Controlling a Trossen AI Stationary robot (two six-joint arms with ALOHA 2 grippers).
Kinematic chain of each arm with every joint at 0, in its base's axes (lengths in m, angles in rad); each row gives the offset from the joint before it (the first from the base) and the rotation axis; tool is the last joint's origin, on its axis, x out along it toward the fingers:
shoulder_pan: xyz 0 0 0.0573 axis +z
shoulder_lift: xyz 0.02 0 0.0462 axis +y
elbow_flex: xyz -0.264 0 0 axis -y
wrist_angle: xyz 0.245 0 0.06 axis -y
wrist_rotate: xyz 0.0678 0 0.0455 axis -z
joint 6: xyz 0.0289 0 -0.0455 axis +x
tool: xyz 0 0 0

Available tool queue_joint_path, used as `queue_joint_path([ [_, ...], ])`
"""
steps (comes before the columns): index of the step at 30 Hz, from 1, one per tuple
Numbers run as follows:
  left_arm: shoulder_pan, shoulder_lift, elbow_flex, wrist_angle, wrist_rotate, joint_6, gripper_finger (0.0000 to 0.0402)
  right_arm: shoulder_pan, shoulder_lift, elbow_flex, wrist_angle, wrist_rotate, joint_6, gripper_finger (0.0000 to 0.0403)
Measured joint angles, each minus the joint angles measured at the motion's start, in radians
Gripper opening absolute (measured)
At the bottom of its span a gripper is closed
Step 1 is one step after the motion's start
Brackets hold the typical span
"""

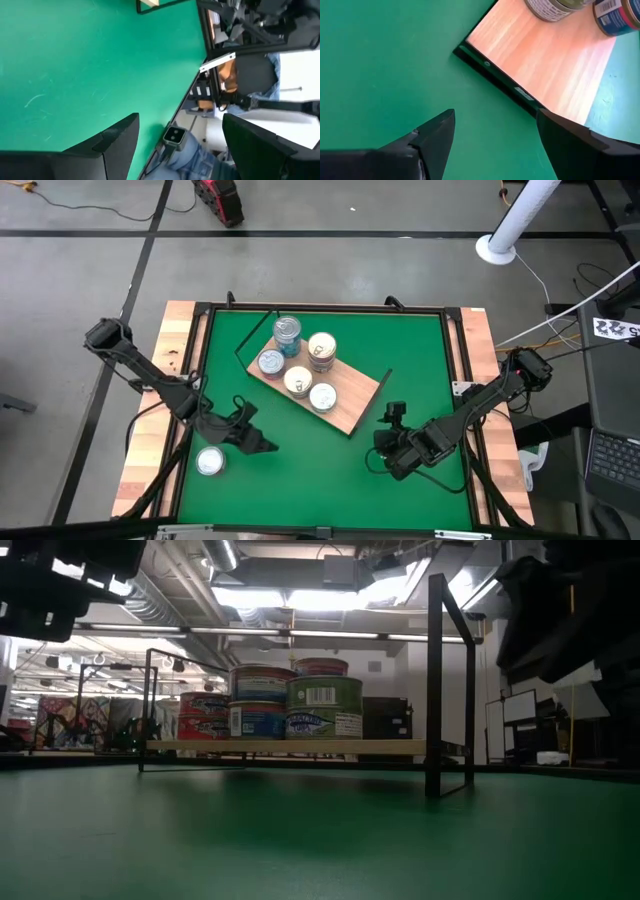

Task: Stack canned seafood by type on shelf
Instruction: Stack the blue and pink tuna can on top of the blue and pink tuna can on the shelf

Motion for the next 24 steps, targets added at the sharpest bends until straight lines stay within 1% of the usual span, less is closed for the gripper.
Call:
queue_joint_path([
  [4, -0.016, 0.016, 0.0, 0.0, 0.0, 0.038, 0.0279, 0.0, 0.0, 0.0, 0.016, 0.0, 0.008, 0.028],
  [9, -0.044, 0.059, 0.0, 0.006, 0.008, 0.125, 0.0279, 0.0, 0.0, 0.0, 0.02, -0.014, 0.083, 0.028],
  [10, -0.05, 0.067, 0.0, 0.013, 0.029, 0.128, 0.0279, 0.0, 0.0, 0.0, 0.021, -0.016, 0.092, 0.028],
  [14, -0.075, 0.082, 0.0, 0.036, 0.18, 0.129, 0.0279, 0.0, 0.0, 0.0, 0.022, -0.032, 0.177, 0.028],
  [17, -0.094, 0.082, 0.0, 0.024, 0.23, 0.13, 0.0279, 0.0, 0.0, 0.0, 0.032, -0.065, 0.239, 0.028],
  [20, -0.104, 0.082, 0.001, 0.017, 0.297, 0.128, 0.0279, 0.0, 0.0, 0.0, 0.073, -0.113, 0.265, 0.028],
  [24, -0.121, 0.082, 0.001, -0.058, 0.385, 0.07, 0.0277, 0.0, 0.0, 0.0, 0.156, -0.185, 0.292, 0.028],
])
